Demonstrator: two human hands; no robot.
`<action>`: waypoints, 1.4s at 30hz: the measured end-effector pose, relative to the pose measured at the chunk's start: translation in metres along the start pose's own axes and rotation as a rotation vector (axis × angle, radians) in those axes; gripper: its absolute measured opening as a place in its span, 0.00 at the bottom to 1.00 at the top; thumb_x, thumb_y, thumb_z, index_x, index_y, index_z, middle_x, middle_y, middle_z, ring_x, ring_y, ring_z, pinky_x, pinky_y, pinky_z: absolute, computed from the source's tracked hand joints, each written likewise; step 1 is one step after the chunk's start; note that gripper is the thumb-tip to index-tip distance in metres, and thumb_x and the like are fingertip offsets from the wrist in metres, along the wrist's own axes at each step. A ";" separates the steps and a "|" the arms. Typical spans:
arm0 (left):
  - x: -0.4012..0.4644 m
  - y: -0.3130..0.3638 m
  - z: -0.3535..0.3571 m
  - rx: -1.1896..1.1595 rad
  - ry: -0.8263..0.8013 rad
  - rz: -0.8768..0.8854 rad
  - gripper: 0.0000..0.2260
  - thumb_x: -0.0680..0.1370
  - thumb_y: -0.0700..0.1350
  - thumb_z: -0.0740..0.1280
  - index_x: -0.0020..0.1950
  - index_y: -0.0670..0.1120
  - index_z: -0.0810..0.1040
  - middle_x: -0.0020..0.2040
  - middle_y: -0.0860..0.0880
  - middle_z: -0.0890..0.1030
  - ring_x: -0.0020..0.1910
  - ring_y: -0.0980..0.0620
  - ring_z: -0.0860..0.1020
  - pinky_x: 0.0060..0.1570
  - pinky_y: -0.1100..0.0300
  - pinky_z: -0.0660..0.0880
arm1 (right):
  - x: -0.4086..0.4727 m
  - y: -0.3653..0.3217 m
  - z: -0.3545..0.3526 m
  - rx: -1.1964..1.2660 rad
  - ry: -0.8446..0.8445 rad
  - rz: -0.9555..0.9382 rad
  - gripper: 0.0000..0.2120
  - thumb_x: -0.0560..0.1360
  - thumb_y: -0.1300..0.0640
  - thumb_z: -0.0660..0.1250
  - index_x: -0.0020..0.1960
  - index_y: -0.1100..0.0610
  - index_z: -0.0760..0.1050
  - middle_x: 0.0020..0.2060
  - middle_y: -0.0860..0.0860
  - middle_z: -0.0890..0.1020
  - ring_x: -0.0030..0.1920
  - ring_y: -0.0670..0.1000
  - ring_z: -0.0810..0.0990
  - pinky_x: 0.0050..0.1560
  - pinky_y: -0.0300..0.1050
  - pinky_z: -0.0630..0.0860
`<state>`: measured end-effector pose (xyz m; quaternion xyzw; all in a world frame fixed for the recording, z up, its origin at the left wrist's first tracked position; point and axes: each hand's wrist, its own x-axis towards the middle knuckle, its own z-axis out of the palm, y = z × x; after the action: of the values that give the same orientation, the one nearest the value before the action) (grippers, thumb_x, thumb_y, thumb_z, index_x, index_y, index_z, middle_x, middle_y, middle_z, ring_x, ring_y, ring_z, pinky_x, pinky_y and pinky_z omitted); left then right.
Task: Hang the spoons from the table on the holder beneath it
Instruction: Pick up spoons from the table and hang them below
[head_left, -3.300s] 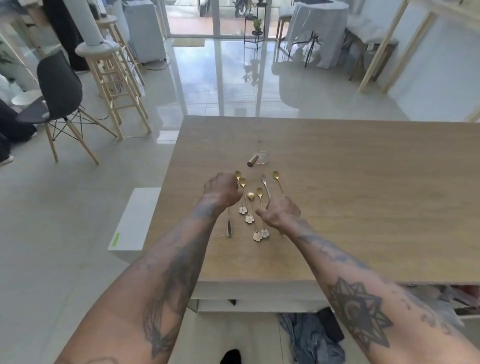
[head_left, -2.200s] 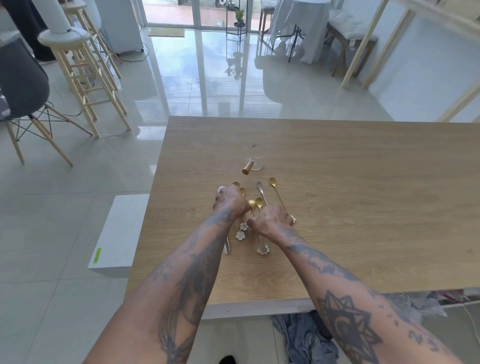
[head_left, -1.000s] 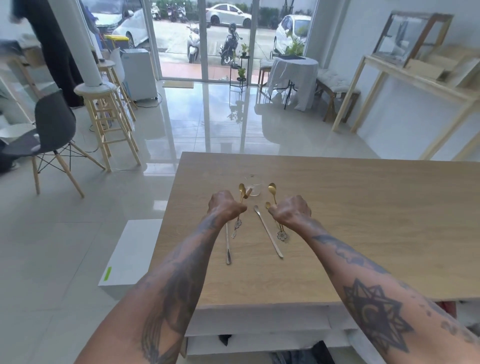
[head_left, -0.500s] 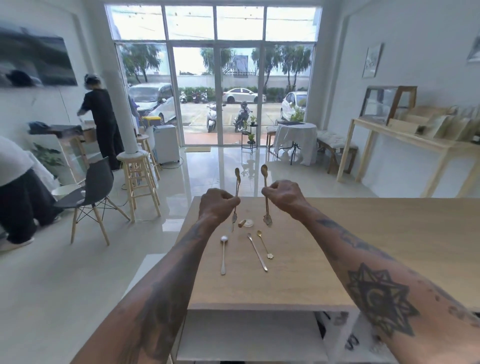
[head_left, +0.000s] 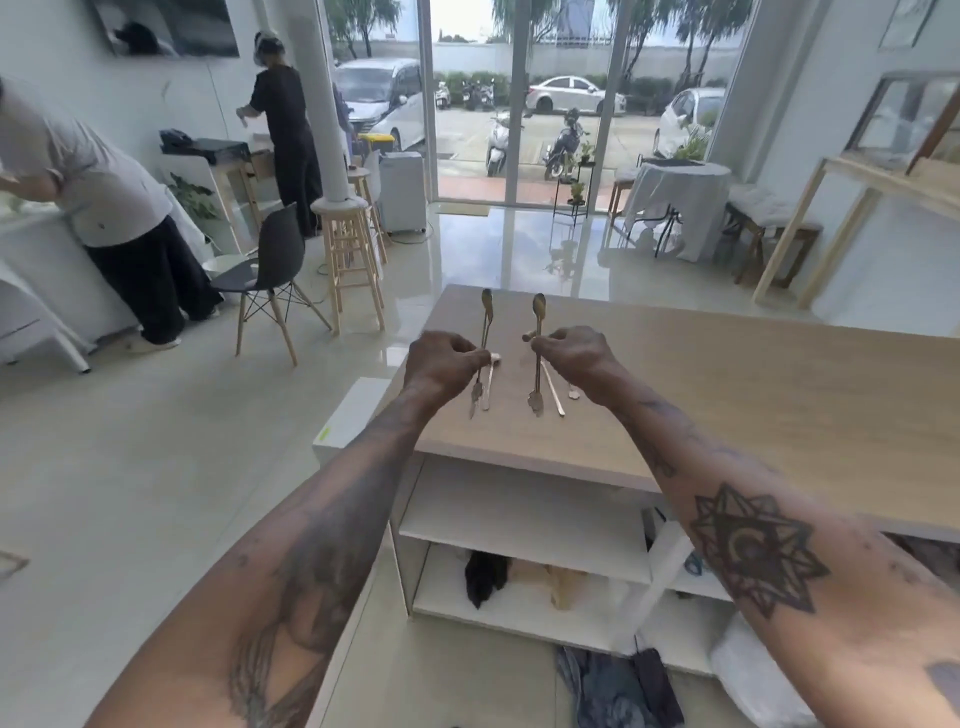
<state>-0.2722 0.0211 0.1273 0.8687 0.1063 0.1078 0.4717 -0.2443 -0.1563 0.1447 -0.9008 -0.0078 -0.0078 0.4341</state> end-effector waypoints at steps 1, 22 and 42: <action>-0.005 -0.012 0.002 0.014 -0.005 -0.025 0.10 0.73 0.49 0.75 0.47 0.43 0.89 0.47 0.45 0.88 0.49 0.48 0.85 0.54 0.55 0.80 | -0.003 0.007 0.011 -0.012 -0.030 0.013 0.20 0.75 0.50 0.65 0.45 0.70 0.81 0.29 0.56 0.76 0.39 0.52 0.71 0.36 0.44 0.65; -0.043 -0.278 0.143 0.124 -0.199 -0.485 0.12 0.73 0.50 0.74 0.51 0.43 0.87 0.40 0.51 0.81 0.39 0.54 0.79 0.42 0.68 0.72 | -0.022 0.228 0.214 -0.068 -0.454 0.475 0.10 0.78 0.50 0.63 0.45 0.56 0.75 0.36 0.51 0.76 0.33 0.49 0.73 0.35 0.41 0.73; 0.141 -0.421 0.295 0.319 -0.245 -0.391 0.14 0.71 0.49 0.75 0.50 0.40 0.85 0.46 0.46 0.87 0.46 0.49 0.86 0.51 0.55 0.83 | 0.169 0.368 0.359 -0.048 -0.274 0.594 0.13 0.73 0.56 0.65 0.32 0.56 0.67 0.29 0.49 0.70 0.26 0.46 0.67 0.24 0.37 0.63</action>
<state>-0.0878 0.0506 -0.3724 0.9014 0.2298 -0.1090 0.3503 -0.0653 -0.1036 -0.3633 -0.8663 0.1970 0.2403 0.3910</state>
